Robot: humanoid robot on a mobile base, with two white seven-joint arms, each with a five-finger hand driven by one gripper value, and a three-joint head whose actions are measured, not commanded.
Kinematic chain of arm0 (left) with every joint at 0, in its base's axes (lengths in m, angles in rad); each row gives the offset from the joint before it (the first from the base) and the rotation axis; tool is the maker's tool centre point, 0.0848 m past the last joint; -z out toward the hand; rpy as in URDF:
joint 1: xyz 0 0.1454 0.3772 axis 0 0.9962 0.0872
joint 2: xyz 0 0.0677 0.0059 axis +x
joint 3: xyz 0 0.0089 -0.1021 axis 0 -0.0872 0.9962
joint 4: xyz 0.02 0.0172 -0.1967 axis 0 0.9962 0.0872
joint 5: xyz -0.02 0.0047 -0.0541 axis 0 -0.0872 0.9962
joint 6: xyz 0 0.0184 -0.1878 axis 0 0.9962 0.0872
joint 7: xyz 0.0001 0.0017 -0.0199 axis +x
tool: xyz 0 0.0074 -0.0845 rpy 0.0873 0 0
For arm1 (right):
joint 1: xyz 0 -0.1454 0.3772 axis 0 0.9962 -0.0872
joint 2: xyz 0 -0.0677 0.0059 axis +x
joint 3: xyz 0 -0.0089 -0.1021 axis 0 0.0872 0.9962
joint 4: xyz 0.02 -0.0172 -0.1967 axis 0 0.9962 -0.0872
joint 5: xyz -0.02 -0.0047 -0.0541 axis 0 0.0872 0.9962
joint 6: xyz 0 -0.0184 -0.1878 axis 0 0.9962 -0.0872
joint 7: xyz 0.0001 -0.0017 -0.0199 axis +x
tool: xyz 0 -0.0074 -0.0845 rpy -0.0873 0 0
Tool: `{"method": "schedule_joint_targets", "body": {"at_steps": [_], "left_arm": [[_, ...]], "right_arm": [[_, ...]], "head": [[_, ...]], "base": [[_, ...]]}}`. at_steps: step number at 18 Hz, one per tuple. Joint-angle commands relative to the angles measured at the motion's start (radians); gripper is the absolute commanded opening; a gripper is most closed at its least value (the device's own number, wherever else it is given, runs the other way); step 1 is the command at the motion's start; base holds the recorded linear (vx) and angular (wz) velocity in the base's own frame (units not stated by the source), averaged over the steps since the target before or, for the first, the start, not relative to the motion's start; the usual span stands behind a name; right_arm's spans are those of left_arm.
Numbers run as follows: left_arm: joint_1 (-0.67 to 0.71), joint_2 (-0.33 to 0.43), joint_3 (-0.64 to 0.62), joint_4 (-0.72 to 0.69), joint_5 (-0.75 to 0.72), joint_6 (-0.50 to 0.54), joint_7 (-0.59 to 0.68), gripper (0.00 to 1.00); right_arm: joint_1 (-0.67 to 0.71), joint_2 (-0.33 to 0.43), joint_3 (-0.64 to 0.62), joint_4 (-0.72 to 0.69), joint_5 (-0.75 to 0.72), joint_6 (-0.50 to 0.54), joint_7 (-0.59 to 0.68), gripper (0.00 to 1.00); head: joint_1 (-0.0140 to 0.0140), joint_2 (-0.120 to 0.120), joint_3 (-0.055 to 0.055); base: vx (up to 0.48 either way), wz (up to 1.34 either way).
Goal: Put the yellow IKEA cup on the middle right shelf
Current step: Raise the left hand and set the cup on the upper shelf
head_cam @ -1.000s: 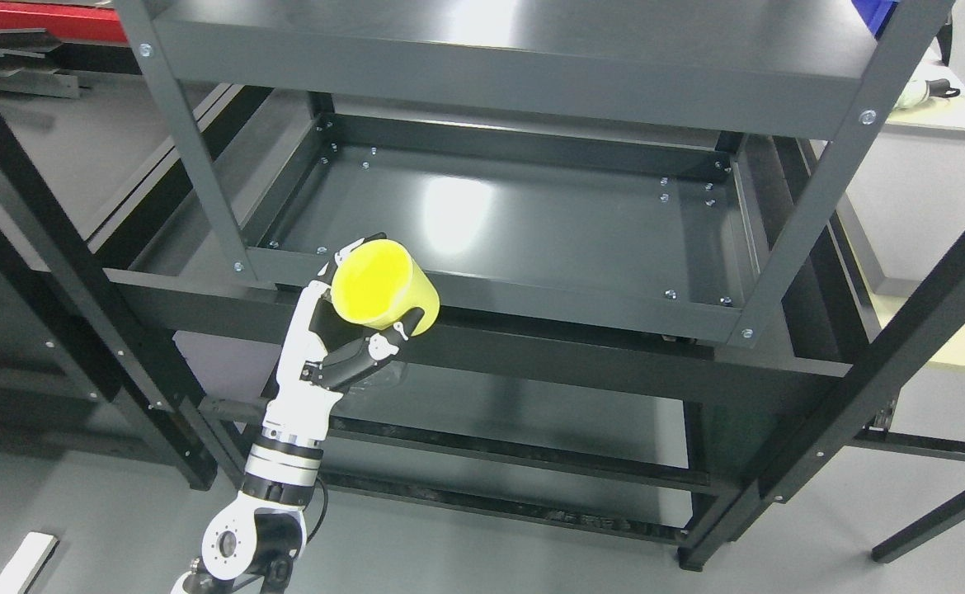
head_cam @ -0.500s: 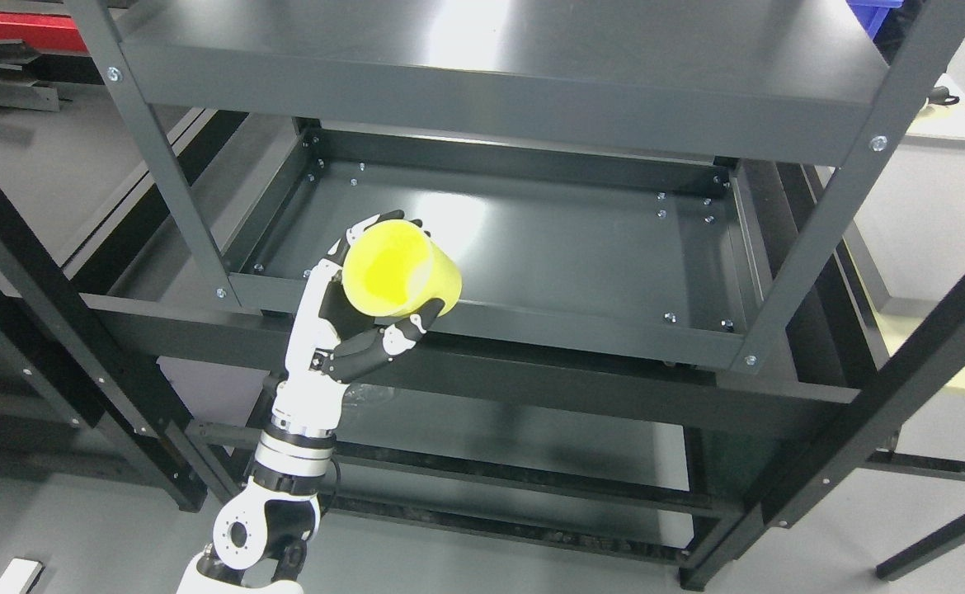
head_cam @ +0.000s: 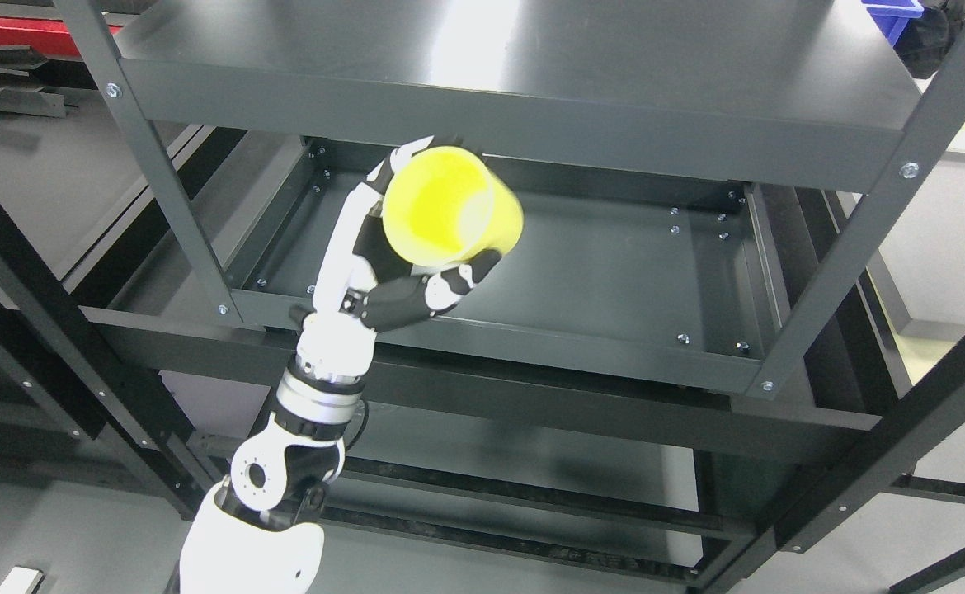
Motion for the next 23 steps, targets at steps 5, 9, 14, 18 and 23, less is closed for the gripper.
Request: {"method": "schedule_joint_targets", "body": {"at_steps": [5, 9, 14, 18, 23], "left_arm": [[-0.371, -0.003, -0.212, -0.049, 0.137, 0.123, 0.048, 0.01], [-0.48, -0.003, -0.126, -0.012, 0.148, 0.286, 0.31, 0.01], [-0.51, -0.003, 0.069, 0.124, 0.11, 0.556, 0.392, 0.01], [-0.584, -0.003, 0.148, 0.3, 0.082, 0.639, 0.434, 0.02], [-0.623, -0.003, 0.147, 0.431, 0.082, 0.759, 0.451, 0.1]], "right_arm": [[0.014, -0.017, 0.017, 0.0, -0.025, 0.001, 0.001, 0.99], [0.014, -0.017, 0.017, 0.0, -0.025, 0.001, 0.001, 0.99], [0.014, -0.017, 0.017, 0.0, -0.025, 0.001, 0.001, 0.99], [0.014, -0.017, 0.017, 0.0, -0.025, 0.001, 0.001, 0.99], [0.014, -0.017, 0.017, 0.0, -0.025, 0.001, 0.001, 0.99]], "head": [[0.0, 0.0, 0.0], [0.0, 0.0, 0.0], [0.0, 0.0, 0.0], [0.0, 0.0, 0.0], [0.0, 0.0, 0.0]], "base": [[0.029, 0.01], [0.016, -0.01], [0.0, 0.0], [0.0, 0.0], [0.0, 0.0]]}}
